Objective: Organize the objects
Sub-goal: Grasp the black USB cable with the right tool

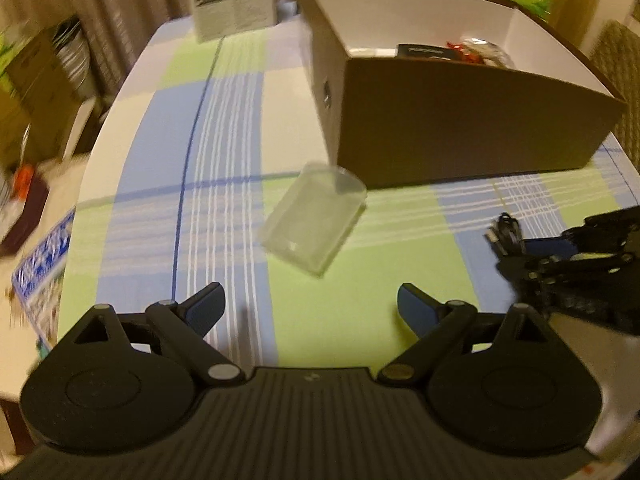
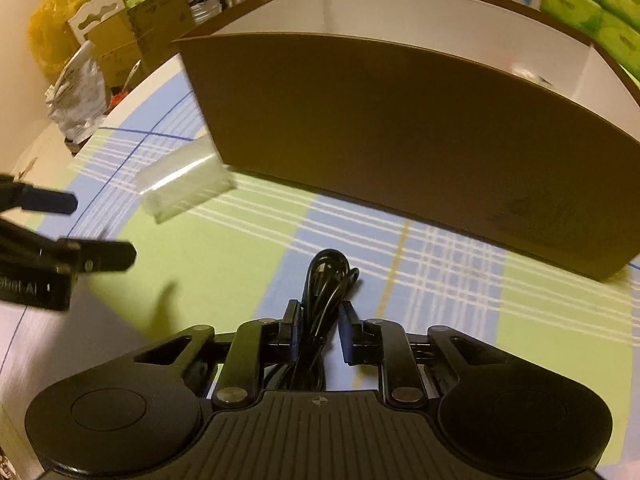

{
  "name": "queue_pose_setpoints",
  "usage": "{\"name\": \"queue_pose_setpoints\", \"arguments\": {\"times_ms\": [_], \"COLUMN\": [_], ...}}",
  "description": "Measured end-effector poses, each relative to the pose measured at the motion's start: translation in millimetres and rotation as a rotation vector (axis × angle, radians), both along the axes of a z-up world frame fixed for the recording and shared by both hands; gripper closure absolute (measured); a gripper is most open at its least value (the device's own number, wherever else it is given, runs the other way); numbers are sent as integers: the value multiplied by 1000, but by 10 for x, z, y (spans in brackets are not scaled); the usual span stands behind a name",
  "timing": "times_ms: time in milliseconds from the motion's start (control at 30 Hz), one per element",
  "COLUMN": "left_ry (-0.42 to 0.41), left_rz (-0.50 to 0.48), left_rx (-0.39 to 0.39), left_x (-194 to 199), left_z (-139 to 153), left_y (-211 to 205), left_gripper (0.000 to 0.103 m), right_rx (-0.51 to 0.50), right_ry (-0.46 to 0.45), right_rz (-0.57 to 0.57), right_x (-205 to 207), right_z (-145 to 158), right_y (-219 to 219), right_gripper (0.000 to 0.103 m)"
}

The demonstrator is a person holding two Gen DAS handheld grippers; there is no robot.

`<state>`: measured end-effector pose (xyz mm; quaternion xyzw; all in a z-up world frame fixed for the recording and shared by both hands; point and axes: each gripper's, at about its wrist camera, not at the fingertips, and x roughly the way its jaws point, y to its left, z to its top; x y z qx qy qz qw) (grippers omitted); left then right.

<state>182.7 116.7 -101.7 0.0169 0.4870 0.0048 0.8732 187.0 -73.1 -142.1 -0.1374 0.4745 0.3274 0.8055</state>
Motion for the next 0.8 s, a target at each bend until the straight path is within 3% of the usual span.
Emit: {"name": "queue_pose_setpoints", "arguments": {"times_ms": [300, 533, 700, 800], "left_ry": [-28, -21, -11, -24], "left_rz": [-161, -249, -253, -237], "left_rx": [45, 50, 16, -20], "left_x": [479, 722, 762, 734], "left_z": [-143, -286, -358, -350], "left_y": [87, 137, 182, 193], "left_gripper": [9, 15, 31, 50], "right_rx": [11, 3, -11, -16], "right_ry": [3, 5, -8, -9], "right_rz": [-88, -126, -122, -122], "right_x": [137, 176, 186, 200], "right_z": [20, 50, 44, 42], "right_y": [-346, -420, -394, -381], "right_gripper": [86, 86, 86, 86]}}
